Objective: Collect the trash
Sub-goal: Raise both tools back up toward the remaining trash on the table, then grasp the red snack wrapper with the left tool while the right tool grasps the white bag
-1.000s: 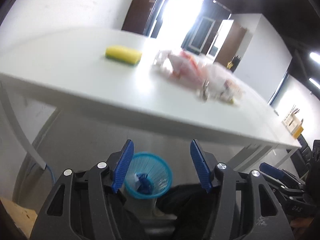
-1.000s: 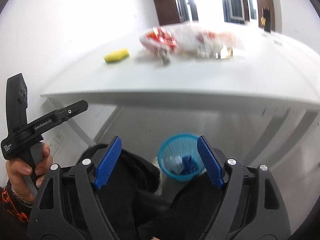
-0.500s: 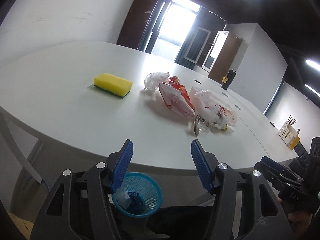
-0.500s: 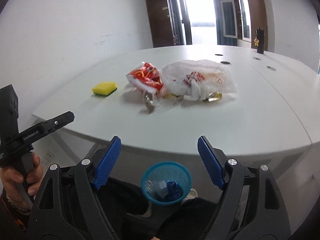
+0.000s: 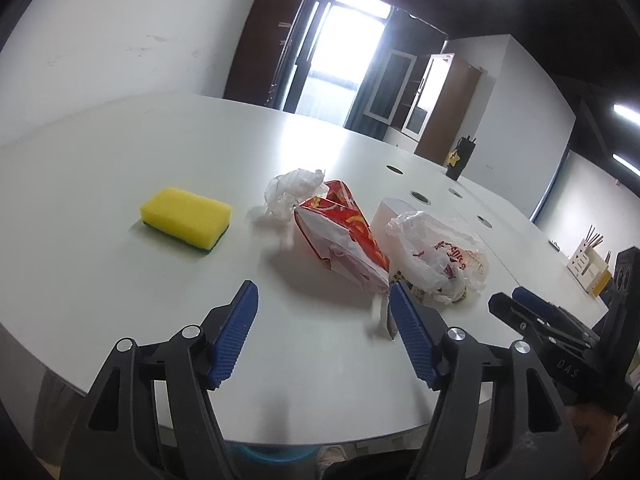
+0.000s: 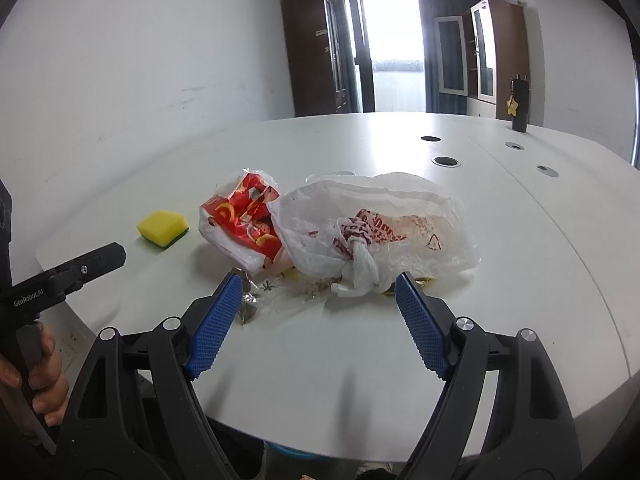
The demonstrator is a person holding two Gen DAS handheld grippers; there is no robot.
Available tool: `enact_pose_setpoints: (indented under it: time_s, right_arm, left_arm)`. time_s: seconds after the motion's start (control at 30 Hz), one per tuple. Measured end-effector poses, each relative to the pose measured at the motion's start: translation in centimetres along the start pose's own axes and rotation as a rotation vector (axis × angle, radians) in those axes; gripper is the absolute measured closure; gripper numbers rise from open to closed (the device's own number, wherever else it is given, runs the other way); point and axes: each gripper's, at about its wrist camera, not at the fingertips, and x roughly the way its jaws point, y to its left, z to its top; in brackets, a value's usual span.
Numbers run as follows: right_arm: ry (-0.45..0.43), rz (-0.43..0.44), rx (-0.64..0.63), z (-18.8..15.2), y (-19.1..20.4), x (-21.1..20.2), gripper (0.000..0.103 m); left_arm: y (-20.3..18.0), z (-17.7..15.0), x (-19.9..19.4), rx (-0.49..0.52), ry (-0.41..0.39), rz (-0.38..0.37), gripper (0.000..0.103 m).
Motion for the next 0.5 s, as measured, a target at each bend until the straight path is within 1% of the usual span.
enact_pose_setpoints:
  time_s: [0.07,0.2,0.3,0.4,0.43,0.5]
  right_arm:
    - [0.01,-0.004,0.005,0.4,-0.3,0.7,0.028]
    - [0.028,-0.015,-0.045,0.8,-0.1,2.2,0.028]
    - [0.029,-0.021,-0.043,1.1,-0.5,3.3,0.028]
    - [0.023,-0.03,-0.044,1.4,-0.9,4.0,0.028]
    - [0.03,-0.037,-0.047,1.5,-1.0,4.3,0.028]
    - [0.06,-0.051,-0.059,1.4,-1.1,5.2,0.031]
  left_arm:
    - [-0.1,0.2,0.9,0.014,0.016,0.013,0.033]
    - [0.2,0.8,2.6,-0.01,0.056,0.01,0.033]
    - [0.0,1.7,3.5,0.0,0.054,0.009,0.031]
    - [0.0,2.7,4.5,-0.015,0.059,0.001,0.03]
    - [0.0,3.0,4.9,-0.018,0.065,0.0,0.03]
    - [-0.1,3.4,5.7,-0.021,0.081,-0.001,0.03]
